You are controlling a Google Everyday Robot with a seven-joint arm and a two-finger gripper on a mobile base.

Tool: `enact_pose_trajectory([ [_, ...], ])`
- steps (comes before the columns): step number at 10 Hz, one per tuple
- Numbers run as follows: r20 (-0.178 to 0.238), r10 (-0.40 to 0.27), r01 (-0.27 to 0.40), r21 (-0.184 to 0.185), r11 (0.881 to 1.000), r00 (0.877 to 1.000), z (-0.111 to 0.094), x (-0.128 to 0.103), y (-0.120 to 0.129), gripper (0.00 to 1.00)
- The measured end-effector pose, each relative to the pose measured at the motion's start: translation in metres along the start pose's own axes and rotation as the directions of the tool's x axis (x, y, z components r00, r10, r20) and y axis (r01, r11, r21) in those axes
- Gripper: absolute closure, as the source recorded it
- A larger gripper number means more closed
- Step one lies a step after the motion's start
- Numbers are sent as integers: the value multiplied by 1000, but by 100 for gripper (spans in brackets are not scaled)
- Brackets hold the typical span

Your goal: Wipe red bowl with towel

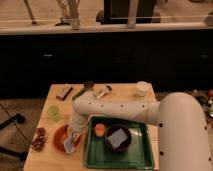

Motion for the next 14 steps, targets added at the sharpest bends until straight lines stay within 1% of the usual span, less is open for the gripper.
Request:
enact_pose_trajectory([
  [2,-9,10,-10,2,1000,1000,-3,12,-7,95],
  [5,-5,-17,17,-4,1000,1000,1,19,-27,95],
  [6,2,-29,29,-7,1000,1000,3,18,-32,95],
  [8,27,-68,68,-9,998,997,11,8,-43,95],
  [10,55,-103,104,-10,995,993,15,-6,-43,95],
  [12,70,-124,125,-14,992,990,18,-19,-37,95],
  [14,73,-111,112,-18,993,991,15,-23,-22,95],
])
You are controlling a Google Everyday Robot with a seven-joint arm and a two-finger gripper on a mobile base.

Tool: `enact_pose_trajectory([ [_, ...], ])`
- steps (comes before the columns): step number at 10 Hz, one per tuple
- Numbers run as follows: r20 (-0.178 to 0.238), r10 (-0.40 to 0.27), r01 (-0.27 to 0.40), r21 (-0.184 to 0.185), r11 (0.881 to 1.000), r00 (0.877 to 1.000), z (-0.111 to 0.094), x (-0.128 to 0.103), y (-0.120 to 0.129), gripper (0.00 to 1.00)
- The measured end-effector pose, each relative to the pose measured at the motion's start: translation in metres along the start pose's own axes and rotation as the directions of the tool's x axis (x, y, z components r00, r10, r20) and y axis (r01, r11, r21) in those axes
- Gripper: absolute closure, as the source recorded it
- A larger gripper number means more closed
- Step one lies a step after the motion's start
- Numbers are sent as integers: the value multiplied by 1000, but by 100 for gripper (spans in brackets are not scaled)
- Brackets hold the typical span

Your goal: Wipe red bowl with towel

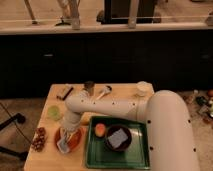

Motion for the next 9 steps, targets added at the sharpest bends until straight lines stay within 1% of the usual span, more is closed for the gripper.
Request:
enact_pose_trajectory([
  [2,-2,43,-43,-1,999,999,-4,4,18,95],
  [4,-5,74,-74,-4,997,997,-7,11,28,95],
  [6,-8,91,-91,-7,996,996,-11,22,28,95],
  [9,-3,83,-83,-11,996,997,-9,36,15,95],
])
